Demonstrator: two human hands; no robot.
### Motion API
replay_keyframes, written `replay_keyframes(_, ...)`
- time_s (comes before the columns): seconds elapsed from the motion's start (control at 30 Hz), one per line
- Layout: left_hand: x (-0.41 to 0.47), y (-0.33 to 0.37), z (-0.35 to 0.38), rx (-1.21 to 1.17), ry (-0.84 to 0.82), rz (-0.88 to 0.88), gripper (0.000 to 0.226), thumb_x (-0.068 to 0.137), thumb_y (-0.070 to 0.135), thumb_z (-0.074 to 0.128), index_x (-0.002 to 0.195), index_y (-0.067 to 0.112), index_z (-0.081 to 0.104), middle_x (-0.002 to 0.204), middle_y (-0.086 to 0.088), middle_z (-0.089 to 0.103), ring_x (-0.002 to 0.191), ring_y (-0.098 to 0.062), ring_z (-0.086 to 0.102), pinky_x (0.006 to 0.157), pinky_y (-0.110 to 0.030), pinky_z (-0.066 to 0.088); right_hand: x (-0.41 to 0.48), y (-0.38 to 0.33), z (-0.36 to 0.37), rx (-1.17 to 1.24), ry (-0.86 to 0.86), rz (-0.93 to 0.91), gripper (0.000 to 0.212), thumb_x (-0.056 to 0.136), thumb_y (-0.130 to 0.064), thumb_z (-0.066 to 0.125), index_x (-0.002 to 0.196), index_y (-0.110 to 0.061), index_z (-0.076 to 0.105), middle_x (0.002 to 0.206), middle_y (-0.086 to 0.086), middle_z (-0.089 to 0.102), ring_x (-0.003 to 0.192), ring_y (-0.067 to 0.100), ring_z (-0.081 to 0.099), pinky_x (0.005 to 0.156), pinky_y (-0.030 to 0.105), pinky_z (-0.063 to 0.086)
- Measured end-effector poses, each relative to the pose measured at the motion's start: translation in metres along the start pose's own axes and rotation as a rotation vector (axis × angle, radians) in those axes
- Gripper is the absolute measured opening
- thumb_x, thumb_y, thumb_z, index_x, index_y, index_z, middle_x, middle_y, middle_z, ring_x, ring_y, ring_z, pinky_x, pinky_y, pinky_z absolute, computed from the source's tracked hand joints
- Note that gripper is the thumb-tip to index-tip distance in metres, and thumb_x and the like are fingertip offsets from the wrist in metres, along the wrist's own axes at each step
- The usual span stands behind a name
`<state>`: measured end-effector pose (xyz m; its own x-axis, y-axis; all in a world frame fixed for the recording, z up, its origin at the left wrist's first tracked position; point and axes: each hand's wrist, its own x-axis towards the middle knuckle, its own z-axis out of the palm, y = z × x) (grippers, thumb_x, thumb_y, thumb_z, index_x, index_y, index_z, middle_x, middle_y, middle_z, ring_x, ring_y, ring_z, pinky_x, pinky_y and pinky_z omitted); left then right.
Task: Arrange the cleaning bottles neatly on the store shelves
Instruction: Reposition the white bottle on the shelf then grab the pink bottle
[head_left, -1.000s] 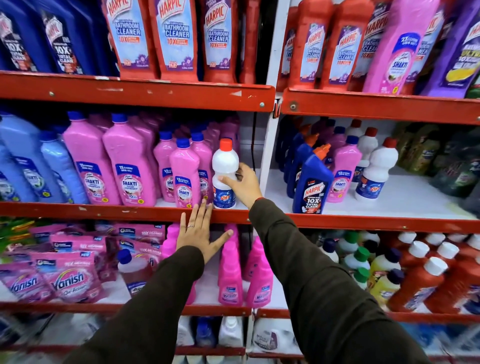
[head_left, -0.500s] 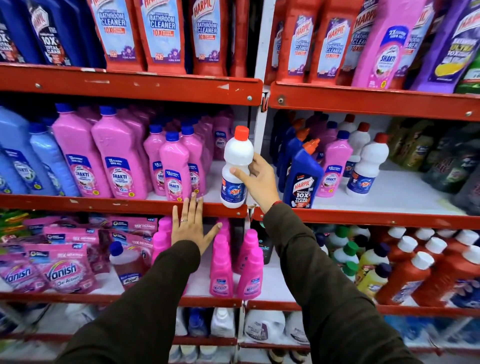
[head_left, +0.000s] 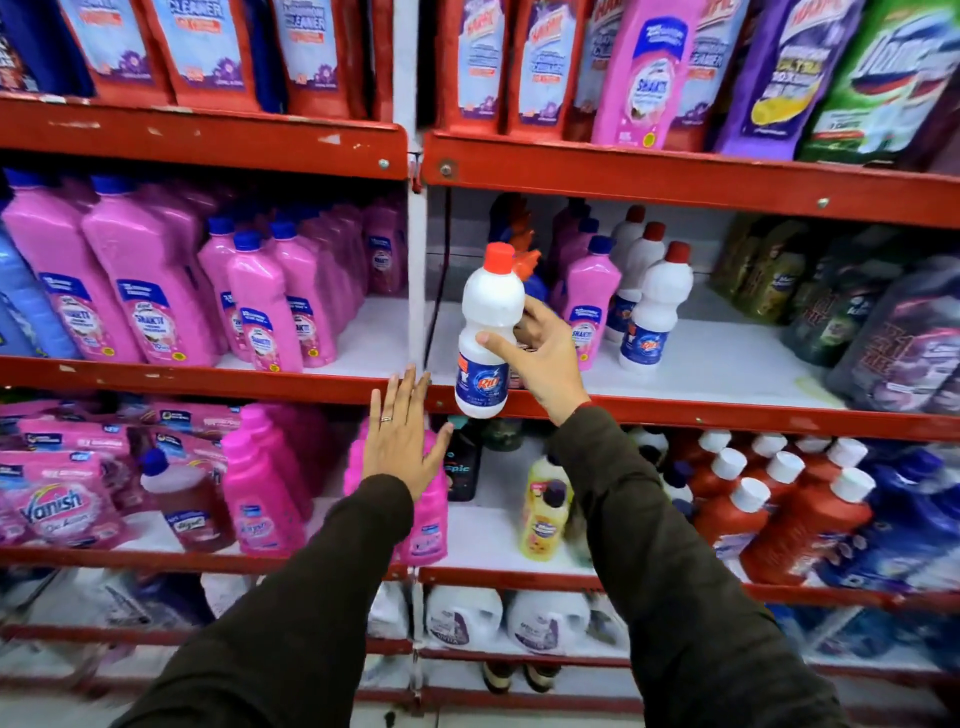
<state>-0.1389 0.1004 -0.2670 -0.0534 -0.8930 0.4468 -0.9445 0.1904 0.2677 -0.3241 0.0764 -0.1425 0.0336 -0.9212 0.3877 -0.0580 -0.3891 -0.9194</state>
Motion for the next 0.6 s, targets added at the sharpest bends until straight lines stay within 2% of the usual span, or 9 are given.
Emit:
replay_keyframes(0.07,0.007,0.019,0.006,-0.012,-0.007,0.030,0.075,0.101,0.050,0.035,0.161,0.013,0.012,0.171,-0.009,0.006,0.159,-0.026,0.000,0.129,-0.045,-0.004,-0.002,0.001,-0.026,-0.005,0.000,-0.020,0.060,0.084,0.001,0.079,0.139,0.000,0.055,0.132,0.019,0.070,0.116,0.026,0.069,0.092,0.026,0.060)
replay_keyframes(0.17,0.020,0.044,0.015,0.004,-0.031,0.027,0.078,0.101,0.054,0.038,0.161,0.010,0.014,0.171,-0.011,0.010,0.159,-0.027,0.004,0.129,-0.042,-0.003,0.000,0.004,-0.065,-0.032,0.041,-0.045,0.059,0.084,0.001,0.080,0.138,-0.001,0.055,0.132,0.019,0.070,0.111,0.019,0.067,0.079,0.011,0.055)
replay_keyframes(0.3,0.035,0.060,0.029,-0.035,-0.073,-0.058,0.089,0.098,0.062,0.039,0.160,0.004,0.012,0.170,-0.016,0.010,0.158,-0.031,0.008,0.129,-0.040,0.002,0.010,0.010,-0.112,-0.038,0.095,-0.058,0.060,0.084,-0.001,0.080,0.139,-0.004,0.054,0.134,0.016,0.069,0.124,0.028,0.066,0.084,0.013,0.054)
replay_keyframes(0.4,0.041,0.061,0.038,-0.015,-0.111,-0.096,0.094,0.096,0.064,0.041,0.159,0.001,0.009,0.170,-0.018,0.006,0.158,-0.032,0.004,0.129,-0.039,0.002,0.019,0.014,-0.145,-0.023,0.110,-0.079,0.064,0.087,0.002,0.076,0.144,-0.005,0.049,0.139,0.016,0.066,0.124,0.026,0.065,0.083,0.016,0.058)
replay_keyframes(0.5,0.041,0.060,0.043,-0.003,-0.082,-0.097,0.102,0.090,0.075,0.028,0.160,0.002,0.011,0.170,-0.019,0.008,0.158,-0.032,0.004,0.129,-0.041,0.004,0.030,0.018,-0.174,-0.047,0.163,-0.095,0.066,0.089,0.000,0.074,0.148,-0.008,0.046,0.145,0.014,0.061,0.129,0.025,0.061,0.088,0.018,0.057)
replay_keyframes(0.6,0.040,0.059,0.048,-0.020,-0.050,-0.095,0.112,0.080,0.081,0.016,0.160,0.003,0.010,0.170,-0.016,0.007,0.159,-0.030,0.000,0.128,-0.040,0.002,0.039,0.028,-0.197,-0.043,0.197,-0.112,0.062,0.091,0.003,0.071,0.147,-0.003,0.045,0.146,0.016,0.059,0.134,0.029,0.058,0.090,0.014,0.056)
